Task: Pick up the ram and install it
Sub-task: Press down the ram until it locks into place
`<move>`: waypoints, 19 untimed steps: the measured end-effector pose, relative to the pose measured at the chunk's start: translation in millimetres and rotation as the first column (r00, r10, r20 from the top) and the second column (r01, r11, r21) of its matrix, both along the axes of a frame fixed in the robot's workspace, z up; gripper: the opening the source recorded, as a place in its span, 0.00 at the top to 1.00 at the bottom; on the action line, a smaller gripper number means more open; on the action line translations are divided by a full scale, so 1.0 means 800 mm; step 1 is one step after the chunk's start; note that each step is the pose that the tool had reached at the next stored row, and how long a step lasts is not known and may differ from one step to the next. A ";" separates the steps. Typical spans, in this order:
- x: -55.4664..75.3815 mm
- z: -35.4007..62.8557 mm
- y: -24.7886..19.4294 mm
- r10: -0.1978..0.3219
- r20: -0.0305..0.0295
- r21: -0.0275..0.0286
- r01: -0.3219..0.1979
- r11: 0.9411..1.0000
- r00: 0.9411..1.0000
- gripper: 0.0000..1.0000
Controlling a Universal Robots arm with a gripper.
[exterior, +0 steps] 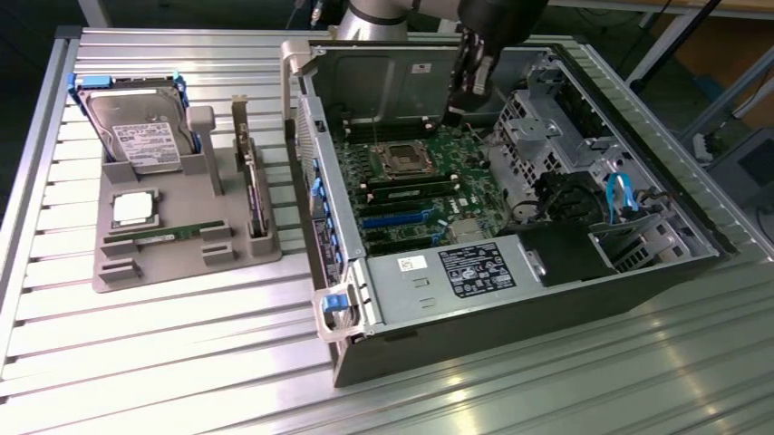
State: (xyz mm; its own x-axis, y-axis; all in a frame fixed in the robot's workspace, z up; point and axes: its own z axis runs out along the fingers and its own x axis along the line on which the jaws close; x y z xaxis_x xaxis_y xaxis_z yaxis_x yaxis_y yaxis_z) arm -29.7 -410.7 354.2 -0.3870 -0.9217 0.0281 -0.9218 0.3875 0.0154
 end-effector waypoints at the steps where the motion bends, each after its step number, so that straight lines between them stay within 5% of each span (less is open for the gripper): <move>1: 0.000 0.000 0.0000 -0.024 0.000 0.000 0.024 1.000 1.000 0.90; 9: 0.000 0.000 0.0000 -0.162 0.000 0.000 0.162 0.987 0.987 0.90; 19: 0.000 0.000 0.0000 -0.301 0.000 0.000 0.301 0.954 0.954 0.90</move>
